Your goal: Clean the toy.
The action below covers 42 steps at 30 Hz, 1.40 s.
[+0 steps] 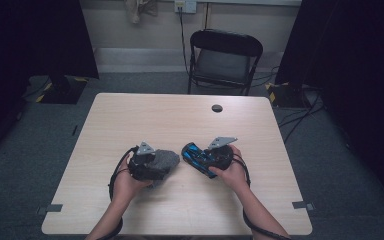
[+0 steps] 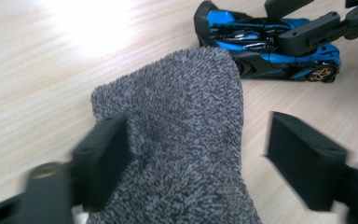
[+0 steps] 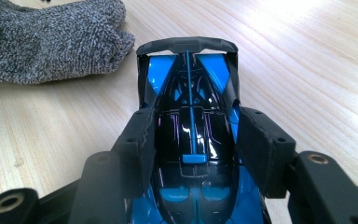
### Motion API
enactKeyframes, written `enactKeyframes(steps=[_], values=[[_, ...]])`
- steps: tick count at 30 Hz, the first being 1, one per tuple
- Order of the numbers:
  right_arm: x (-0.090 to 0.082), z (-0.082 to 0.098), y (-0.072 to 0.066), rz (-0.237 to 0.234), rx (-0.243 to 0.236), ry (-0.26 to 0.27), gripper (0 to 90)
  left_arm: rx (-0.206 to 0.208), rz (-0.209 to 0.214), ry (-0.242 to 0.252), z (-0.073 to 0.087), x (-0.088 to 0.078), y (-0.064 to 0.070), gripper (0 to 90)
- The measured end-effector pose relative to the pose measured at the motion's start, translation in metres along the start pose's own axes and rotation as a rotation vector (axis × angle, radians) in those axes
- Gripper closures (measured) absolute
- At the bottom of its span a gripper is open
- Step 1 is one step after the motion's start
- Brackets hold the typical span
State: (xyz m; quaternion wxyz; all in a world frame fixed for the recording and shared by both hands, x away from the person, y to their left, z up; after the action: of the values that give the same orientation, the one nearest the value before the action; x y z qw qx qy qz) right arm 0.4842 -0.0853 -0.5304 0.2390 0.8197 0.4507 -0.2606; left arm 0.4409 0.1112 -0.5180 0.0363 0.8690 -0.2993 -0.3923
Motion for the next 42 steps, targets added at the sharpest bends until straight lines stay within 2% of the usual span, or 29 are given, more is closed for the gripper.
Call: enactKeyframes(steps=[3, 4, 6, 8, 9, 10, 13, 14, 15, 17, 20, 22, 23, 24, 26, 27, 28, 30, 32, 33, 34, 35, 36, 37, 38, 41, 42], values=[[0.000, 0.000, 0.000, 0.001, 0.001, 0.000, 48.1, -0.012, 0.006, -0.020, 0.002, 0.000, 0.000, 36.4], [0.000, 0.000, 0.000, 0.001, 0.001, 0.000, 48.1, 0.013, 0.003, -0.029, 0.003, 0.001, -0.001, 37.6], [0.000, 0.000, 0.000, 0.001, 0.001, 0.000, 48.1, 0.035, -0.008, -0.043, 0.006, 0.001, -0.001, 52.5], [0.000, 0.000, 0.000, 0.001, 0.001, 0.000, 48.1, 0.041, -0.024, -0.056, 0.006, 0.001, -0.004, 52.9], [0.000, 0.000, 0.000, 0.001, 0.001, 0.002, 48.1, 0.033, -0.043, -0.051, 0.005, 0.001, -0.006, 56.6], [0.000, 0.000, 0.000, 0.002, 0.002, 0.003, 48.1, 0.038, -0.063, -0.041, 0.002, 0.000, -0.008, 56.3], [0.000, 0.000, 0.000, 0.003, 0.001, 0.004, 48.1, 0.047, -0.065, -0.032, -0.001, 0.000, -0.009, 58.1], [0.000, 0.000, 0.000, 0.003, 0.002, 0.006, 48.1, 0.052, -0.062, -0.049, -0.001, 0.001, -0.008, 58.2], [0.000, 0.000, 0.000, 0.003, 0.002, 0.006, 48.1, 0.043, -0.070, -0.042, -0.002, 0.002, -0.008, 57.5], [0.000, 0.000, 0.000, 0.002, 0.001, 0.005, 48.1, 0.060, -0.072, -0.033, -0.003, 0.004, -0.008, 52.9], [0.000, 0.000, 0.000, 0.002, 0.001, -0.001, 48.1, 0.054, -0.082, -0.007, -0.008, 0.008, -0.010, 41.4], [0.000, 0.000, 0.000, 0.003, 0.000, -0.005, 48.1, 0.029, -0.093, -0.034, -0.006, 0.012, -0.012, 40.5], [0.000, 0.000, 0.000, 0.003, 0.000, -0.007, 48.1, 0.029, -0.094, -0.049, -0.004, 0.014, -0.012, 40.7], [-0.001, 0.000, 0.000, 0.003, 0.000, -0.007, 48.2, 0.048, -0.111, -0.068, 0.000, 0.018, -0.014, 40.8], [-0.001, 0.000, 0.000, 0.002, 0.000, -0.006, 48.2, 0.032, -0.106, -0.084, 0.003, 0.020, -0.014, 49.3], [-0.001, 0.000, 0.000, 0.002, -0.001, -0.006, 48.2, 0.013, -0.097, -0.090, 0.004, 0.020, -0.014, 51.1], [-0.001, 0.000, 0.000, 0.002, -0.001, -0.007, 48.2, 0.000, -0.089, -0.093, 0.005, 0.021, -0.013, 57.2], [-0.001, 0.000, -0.001, 0.002, -0.001, -0.007, 48.1, -0.026, -0.091, -0.104, 0.004, 0.020, -0.011, 64.3], [-0.001, 0.000, -0.001, 0.002, 0.000, -0.006, 48.2, -0.039, -0.095, -0.117, 0.004, 0.019, -0.007, 70.8], [-0.001, 0.000, 0.000, 0.003, -0.001, -0.007, 48.2, -0.025, -0.092, -0.121, 0.004, 0.018, -0.003, 72.5], [-0.001, 0.000, 0.000, 0.002, -0.001, -0.007, 48.2, -0.019, -0.081, -0.125, 0.004, 0.017, 0.001, 73.6], [-0.001, 0.000, 0.000, 0.002, 0.000, -0.006, 48.2, -0.029, -0.036, -0.121, 0.003, 0.016, 0.008, 74.1], [-0.001, 0.000, -0.001, 0.003, 0.000, -0.006, 48.1, -0.064, 0.004, -0.113, 0.002, 0.016, 0.016, 74.3], [-0.001, 0.000, -0.001, 0.003, 0.000, -0.005, 48.2, -0.057, 0.025, -0.124, 0.002, 0.014, 0.023, 74.3], [-0.001, 0.000, -0.001, 0.003, 0.000, -0.004, 48.2, -0.013, 0.056, -0.127, 0.003, 0.013, 0.034, 74.4], [-0.001, 0.000, -0.001, 0.003, 0.000, -0.006, 48.2, 0.039, 0.116, -0.135, 0.007, 0.013, 0.059, 74.7], [-0.001, 0.000, -0.001, 0.003, -0.001, -0.006, 48.2, 0.075, 0.134, -0.147, 0.010, 0.014, 0.067, 74.9]])
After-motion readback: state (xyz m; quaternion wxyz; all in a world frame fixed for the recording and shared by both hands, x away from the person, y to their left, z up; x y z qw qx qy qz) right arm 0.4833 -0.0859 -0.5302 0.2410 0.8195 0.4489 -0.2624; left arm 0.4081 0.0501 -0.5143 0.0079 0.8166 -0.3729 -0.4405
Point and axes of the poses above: each handheld gripper's, and its own axes: x roughly forward along the jaws, z roughly out of its underside, y roughly to its right, the point moved 8 cm from there along x, roughly forward along the jaws, and after that the axes turned 13 degrees about -x, right-handed, at the moved point
